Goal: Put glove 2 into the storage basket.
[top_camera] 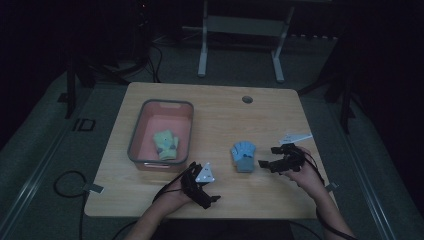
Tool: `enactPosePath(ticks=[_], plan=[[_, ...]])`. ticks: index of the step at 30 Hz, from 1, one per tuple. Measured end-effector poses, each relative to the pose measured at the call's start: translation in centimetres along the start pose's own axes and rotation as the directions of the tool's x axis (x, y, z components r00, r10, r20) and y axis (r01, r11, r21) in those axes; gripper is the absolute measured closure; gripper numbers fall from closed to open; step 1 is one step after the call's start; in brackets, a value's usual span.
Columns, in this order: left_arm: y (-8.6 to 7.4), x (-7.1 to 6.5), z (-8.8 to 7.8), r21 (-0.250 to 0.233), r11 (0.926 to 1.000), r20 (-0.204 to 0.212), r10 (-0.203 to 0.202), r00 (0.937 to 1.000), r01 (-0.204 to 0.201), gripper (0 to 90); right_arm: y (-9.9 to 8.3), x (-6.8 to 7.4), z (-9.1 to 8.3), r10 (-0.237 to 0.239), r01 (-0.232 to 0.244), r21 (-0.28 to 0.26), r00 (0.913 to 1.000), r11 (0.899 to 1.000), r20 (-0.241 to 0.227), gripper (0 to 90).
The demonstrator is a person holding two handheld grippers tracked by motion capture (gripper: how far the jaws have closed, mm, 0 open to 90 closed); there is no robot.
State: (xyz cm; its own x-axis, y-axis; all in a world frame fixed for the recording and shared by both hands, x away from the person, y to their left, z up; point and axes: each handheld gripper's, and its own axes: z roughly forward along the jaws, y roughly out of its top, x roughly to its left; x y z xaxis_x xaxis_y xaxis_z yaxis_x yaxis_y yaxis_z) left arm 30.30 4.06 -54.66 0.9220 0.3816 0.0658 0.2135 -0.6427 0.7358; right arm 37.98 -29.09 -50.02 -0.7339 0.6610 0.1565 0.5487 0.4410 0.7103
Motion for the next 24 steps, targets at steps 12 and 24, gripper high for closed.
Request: enactPosePath(ticks=[12, 24], plan=[[2.7, 0.1, 1.3, -0.005, 0.9995, 0.007, 0.031, 0.9995, -0.031, 5.9, 0.5, -0.7, -1.1, -0.012, 0.013, -0.024, 0.9999, 1.0, 0.008, 27.4], [6.2, 1.0, 3.3, -0.018, 0.99, 0.0, 0.14, 0.9902, -0.14, 16.5, 1.0, -1.6, -0.7, 0.001, 0.0, -0.03, 0.9992, 1.0, 0.04, 36.4]])
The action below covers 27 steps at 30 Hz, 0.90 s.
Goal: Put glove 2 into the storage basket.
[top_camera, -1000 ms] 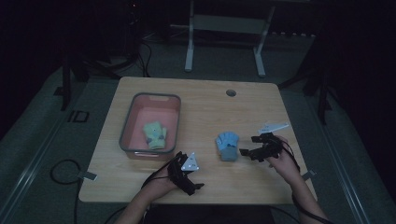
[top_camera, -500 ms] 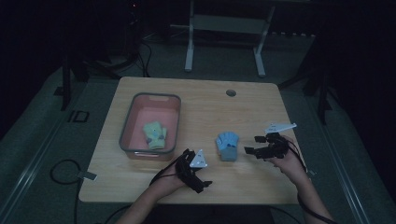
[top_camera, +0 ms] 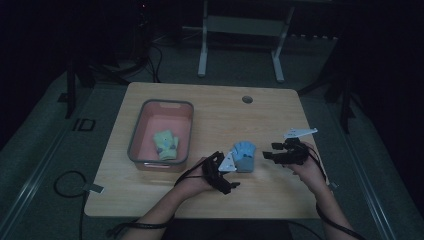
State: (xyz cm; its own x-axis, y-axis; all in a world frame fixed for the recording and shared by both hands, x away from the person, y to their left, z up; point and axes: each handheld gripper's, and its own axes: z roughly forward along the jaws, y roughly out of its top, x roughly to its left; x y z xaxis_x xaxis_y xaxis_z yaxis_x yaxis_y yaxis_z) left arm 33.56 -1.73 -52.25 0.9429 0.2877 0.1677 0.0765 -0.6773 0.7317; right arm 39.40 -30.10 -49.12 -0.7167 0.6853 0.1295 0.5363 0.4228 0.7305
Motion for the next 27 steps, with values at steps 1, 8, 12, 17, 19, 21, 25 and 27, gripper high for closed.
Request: enactPosePath(ticks=[1, 8, 12, 17, 19, 21, 25, 27], plan=[[0.3, 0.0, 0.2, 0.001, 0.9999, 0.001, 0.015, 0.9999, -0.015, 19.2, 0.1, 0.0, 0.1, 0.001, -0.001, -0.001, 1.0, 1.0, -0.001, 37.4], [2.1, 0.4, 2.0, 0.023, 0.9948, 0.004, 0.099, 0.9951, -0.099, 25.3, 0.6, -0.3, 0.5, 0.016, -0.016, -0.009, 0.9999, 1.0, 0.006, 42.3], [2.5, 0.6, 2.9, 0.033, 0.9927, -0.001, 0.116, 0.9932, -0.116, 25.5, 1.0, -0.3, 0.9, 0.02, -0.02, -0.011, 0.9998, 1.0, 0.009, 42.7], [2.8, 1.5, 4.1, 0.089, 0.9866, -0.012, 0.138, 0.9903, -0.137, 30.3, 1.6, 0.0, 1.9, 0.02, -0.02, -0.007, 0.9998, 1.0, 0.001, 42.6], [2.7, 1.5, 4.5, 0.1, 0.9833, -0.005, 0.154, 0.9881, -0.152, 31.2, 1.7, 0.0, 2.1, 0.022, -0.022, -0.007, 0.9998, 1.0, 0.001, 42.7], [2.7, 1.4, 4.9, 0.114, 0.98, 0.002, 0.164, 0.9865, -0.163, 35.2, 1.8, 0.0, 2.4, 0.025, -0.025, -0.006, 0.9997, 1.0, -0.002, 42.7], [2.4, 1.3, 6.0, 0.131, 0.9736, 0.01, 0.187, 0.9823, -0.187, 41.8, 2.0, -0.1, 2.9, 0.033, -0.033, 0.003, 0.9994, 0.999, 0.003, 42.6], [2.5, 1.4, 6.1, 0.127, 0.9751, 0.007, 0.183, 0.9832, -0.182, 44.6, 2.1, -0.1, 3.1, 0.04, -0.04, 0.007, 0.9992, 0.999, -0.001, 42.6]])
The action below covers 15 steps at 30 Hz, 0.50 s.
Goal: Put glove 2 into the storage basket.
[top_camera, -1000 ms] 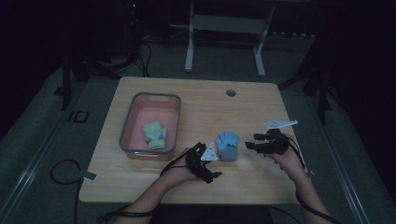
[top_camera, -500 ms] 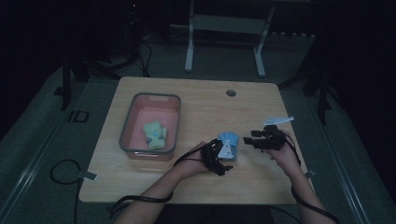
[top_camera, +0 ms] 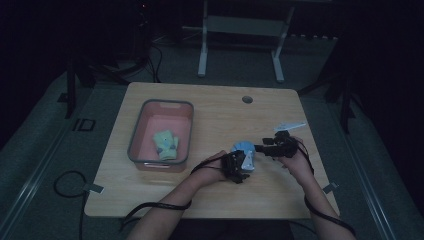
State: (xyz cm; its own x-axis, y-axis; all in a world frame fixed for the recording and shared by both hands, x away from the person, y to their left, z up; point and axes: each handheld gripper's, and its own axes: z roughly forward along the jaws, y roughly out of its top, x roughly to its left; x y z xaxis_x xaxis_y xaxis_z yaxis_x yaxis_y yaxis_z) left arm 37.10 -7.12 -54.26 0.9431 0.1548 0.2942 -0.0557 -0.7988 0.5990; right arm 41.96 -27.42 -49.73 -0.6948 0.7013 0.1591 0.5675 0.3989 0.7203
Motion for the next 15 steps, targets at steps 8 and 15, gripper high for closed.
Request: enactPosePath(ticks=[8, 15], plan=[[-0.5, 0.4, 0.0, -0.015, 0.9999, -0.024, 0.001, 0.9997, -0.002, 71.3, 0.3, -0.2, 1.7, 0.069, -0.069, 0.027, 0.9976, 0.997, 0.005, 41.2], [-0.5, 0.5, 0.0, -0.005, 0.9999, -0.008, 0.01, 0.9999, -0.01, 73.9, -0.4, -0.6, 3.9, 0.125, -0.128, 0.07, 0.9911, 0.989, 0.046, 34.8]])
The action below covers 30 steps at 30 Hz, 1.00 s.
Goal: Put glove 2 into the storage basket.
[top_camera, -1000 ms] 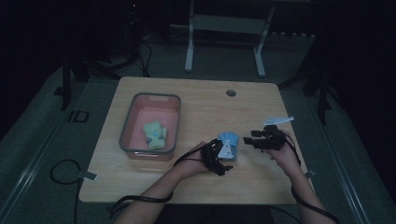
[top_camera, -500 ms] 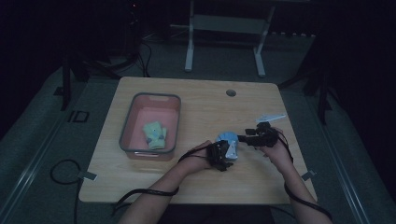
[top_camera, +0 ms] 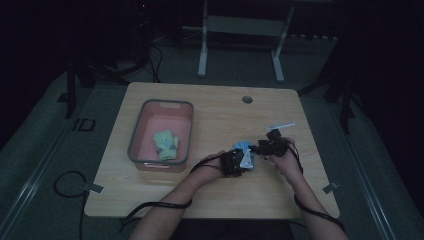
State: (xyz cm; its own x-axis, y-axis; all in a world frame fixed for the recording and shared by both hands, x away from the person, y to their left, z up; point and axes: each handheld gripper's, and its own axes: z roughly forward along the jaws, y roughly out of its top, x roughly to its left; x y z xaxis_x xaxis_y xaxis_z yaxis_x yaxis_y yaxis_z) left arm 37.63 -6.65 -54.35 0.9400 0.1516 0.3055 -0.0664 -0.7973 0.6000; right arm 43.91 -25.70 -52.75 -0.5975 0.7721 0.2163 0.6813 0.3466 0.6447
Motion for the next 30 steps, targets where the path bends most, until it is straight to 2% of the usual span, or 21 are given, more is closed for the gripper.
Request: enactPosePath(ticks=[4, 6, 8, 10, 13, 15, 17, 19, 21, 24, 30], plan=[[-0.1, 0.1, 0.0, -0.003, 0.9999, 0.011, -0.01, 0.9999, 0.01, 74.2, -0.6, 0.1, 1.3, 0.012, -0.011, 0.036, 0.9999, 0.999, -0.006, 33.9], [-0.1, 0.3, 0.0, -0.002, 0.9999, 0.021, -0.015, 0.9997, 0.015, 74.5, -0.9, 0.3, 1.4, 0.02, -0.02, 0.024, 0.9997, 1.0, -0.01, 40.4], [-0.1, 0.4, 0.0, 0.001, 0.9999, 0.028, -0.016, 0.9995, 0.016, 74.8, -1.0, 0.7, 1.4, 0.035, -0.034, 0.023, 0.9989, 0.999, -0.03, 41.9], [-0.1, 0.5, 0.0, 0.004, 0.9999, 0.035, -0.016, 0.9993, 0.016, 75.1, -1.0, 1.1, 1.5, 0.015, -0.013, 0.03, 0.9986, 0.999, -0.051, 43.0], [-0.1, 0.5, 0.0, 0.002, 0.9998, 0.039, -0.02, 0.9991, 0.02, 75.3, -0.9, 1.4, 1.8, 0.013, -0.011, 0.029, 0.9982, 1.0, -0.059, 44.3], [-0.1, 0.5, 0.0, 0.005, 0.9998, 0.037, -0.02, 0.9991, 0.02, 75.5, -0.5, 1.9, 2.2, 0.002, 0.002, 0.044, 0.9963, 0.999, -0.086, 49.7], [-0.1, 0.5, -0.1, 0.008, 0.9997, 0.036, -0.022, 0.9991, 0.022, 75.6, -0.3, 2.2, 2.5, -0.007, 0.013, 0.055, 0.9935, 0.998, -0.113, 61.5], [-0.1, 0.5, -0.1, 0.013, 0.9995, 0.037, -0.03, 0.9989, 0.029, 75.6, -0.2, 2.5, 2.8, -0.012, 0.023, 0.072, 0.9886, 0.997, -0.15, 69.3], [-0.2, 0.6, -0.3, 0.018, 0.999, 0.046, -0.041, 0.9981, 0.04, 75.5, -0.2, 2.6, 2.9, -0.016, 0.028, 0.079, 0.9885, 0.996, -0.151, 72.9], [-0.2, 0.9, -0.8, 0.032, 0.9976, 0.062, -0.063, 0.9961, 0.061, 75.5, -0.1, 2.3, 2.7, 0.027, -0.014, 0.071, 0.9823, 0.997, -0.185, 75.1], [0.4, 1.2, -2.3, 0.033, 0.9977, 0.038, -0.061, 0.9974, 0.059, 75.6, 0.6, 2.9, 1.7, 0.001, 0.005, 0.03, 0.9827, 1.0, -0.185, 75.8]])
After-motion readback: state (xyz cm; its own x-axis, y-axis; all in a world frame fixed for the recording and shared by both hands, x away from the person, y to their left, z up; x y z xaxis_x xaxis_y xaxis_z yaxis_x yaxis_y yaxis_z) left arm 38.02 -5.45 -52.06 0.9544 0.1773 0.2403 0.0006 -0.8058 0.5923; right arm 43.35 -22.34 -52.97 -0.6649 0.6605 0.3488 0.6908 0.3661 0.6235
